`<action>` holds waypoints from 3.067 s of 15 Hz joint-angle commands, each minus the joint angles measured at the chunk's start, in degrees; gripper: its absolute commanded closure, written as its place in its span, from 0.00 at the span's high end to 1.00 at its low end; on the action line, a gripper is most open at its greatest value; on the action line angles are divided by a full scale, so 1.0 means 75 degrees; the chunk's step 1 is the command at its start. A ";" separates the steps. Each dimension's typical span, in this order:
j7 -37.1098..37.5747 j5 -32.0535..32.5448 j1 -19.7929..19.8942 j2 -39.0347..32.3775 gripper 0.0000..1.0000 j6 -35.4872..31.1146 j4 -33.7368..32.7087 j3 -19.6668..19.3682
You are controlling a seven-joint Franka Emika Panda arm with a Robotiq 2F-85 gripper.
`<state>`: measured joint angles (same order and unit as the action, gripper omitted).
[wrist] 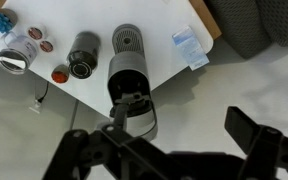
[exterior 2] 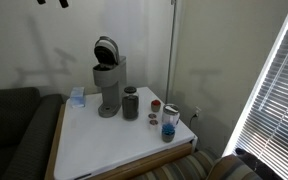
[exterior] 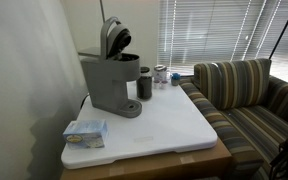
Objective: Close the coffeemaker
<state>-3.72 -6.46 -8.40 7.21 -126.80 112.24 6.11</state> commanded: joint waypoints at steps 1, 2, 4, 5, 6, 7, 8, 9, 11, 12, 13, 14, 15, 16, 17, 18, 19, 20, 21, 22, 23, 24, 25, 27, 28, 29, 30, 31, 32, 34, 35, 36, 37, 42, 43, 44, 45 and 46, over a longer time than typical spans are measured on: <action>-0.0186 0.0118 0.0059 -0.1442 1.00 0.0482 -0.1438 0.0037; -0.0193 0.0168 0.0074 -0.1763 1.00 0.0639 -0.1790 0.0036; -0.0037 0.0071 0.0061 -0.1376 1.00 0.0302 -0.1227 0.0067; -0.0051 0.0088 0.0065 -0.1647 1.00 0.0423 -0.1514 0.0069; -0.0060 0.0093 0.0066 -0.1833 1.00 0.0491 -0.1715 0.0070; -0.0069 0.0094 0.0068 -0.1933 1.00 0.0506 -0.1813 0.0070; -0.0070 0.0095 0.0067 -0.1965 1.00 0.0524 -0.1869 0.0070; -0.0131 0.0123 0.0067 -0.1973 1.00 0.0536 -0.1878 0.0073; -0.0252 0.0179 0.0097 -0.2179 1.00 0.0623 -0.2175 0.0055; -0.0329 0.0142 0.0115 -0.2284 1.00 0.0695 -0.2336 0.0053; -0.0392 0.0149 0.0132 -0.2449 1.00 0.0901 -0.2604 0.0046; -0.0475 0.0170 0.0144 -0.2581 1.00 0.0967 -0.2805 0.0040; -0.0553 0.0171 0.0157 -0.2703 1.00 0.1030 -0.3000 0.0037; -0.0678 0.0170 0.0177 -0.2873 1.00 0.1152 -0.3266 0.0041; -0.0762 0.0211 0.0187 -0.3025 1.00 0.1237 -0.3502 0.0036; -0.0864 0.0228 0.0202 -0.3206 1.00 0.1348 -0.3775 0.0038; -0.0934 0.0236 0.0211 -0.3399 1.00 0.1501 -0.4063 0.0042; -0.1007 0.0269 0.0216 -0.3617 1.00 0.1703 -0.4382 0.0045; -0.1076 0.0296 0.0216 -0.3786 1.00 0.1856 -0.4635 0.0053; -0.1170 0.0322 0.0209 -0.4016 1.00 0.2053 -0.4954 0.0068; -0.1181 0.0415 0.0156 -0.4192 1.00 0.2099 -0.5090 0.0075; -0.1217 0.0496 0.0112 -0.4341 1.00 0.2184 -0.5231 0.0083; -0.1271 0.0617 0.0085 -0.4386 1.00 0.2199 -0.5268 0.0076; -0.1045 0.0529 0.0107 -0.4169 1.00 0.1921 -0.4894 0.0099; -0.1049 0.0566 0.0088 -0.4257 1.00 0.1933 -0.4978 0.0104; -0.1055 0.0575 0.0082 -0.4297 1.00 0.1939 -0.5015 0.0105; -0.0994 0.0594 0.0076 -0.4207 1.00 0.1750 -0.4875 0.0089; -0.0864 0.0584 0.0071 -0.4240 1.00 0.1555 -0.4905 0.0069; -0.0793 0.0575 0.0068 -0.4350 1.00 0.1366 -0.5025 0.0063; -0.0674 0.0610 0.0035 -0.4532 1.00 0.1010 -0.5203 0.0059; -0.0615 0.0629 0.0021 -0.4600 1.00 0.0814 -0.5255 0.0052; -0.0565 0.0650 0.0015 -0.4731 1.00 0.0701 -0.5417 0.0041; -0.0515 0.0694 -0.0003 -0.4858 1.00 0.0702 -0.5568 0.0024; -0.0560 0.0687 0.0015 -0.5657 1.00 0.0965 -0.6661 0.0040; -0.0560 0.0684 0.0018 -0.5831 1.00 0.1035 -0.6935 0.0035; -0.0562 0.0691 0.0016 -0.5995 1.00 0.1103 -0.7226 0.0027; -0.0567 0.0727 0.0003 -0.6147 1.00 0.1157 -0.7508 0.0006; -0.0612 0.0728 0.0009 -0.6297 1.00 0.1224 -0.7781 0.0012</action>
<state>-7.67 -1.91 -8.21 -35.54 -120.87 62.18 6.43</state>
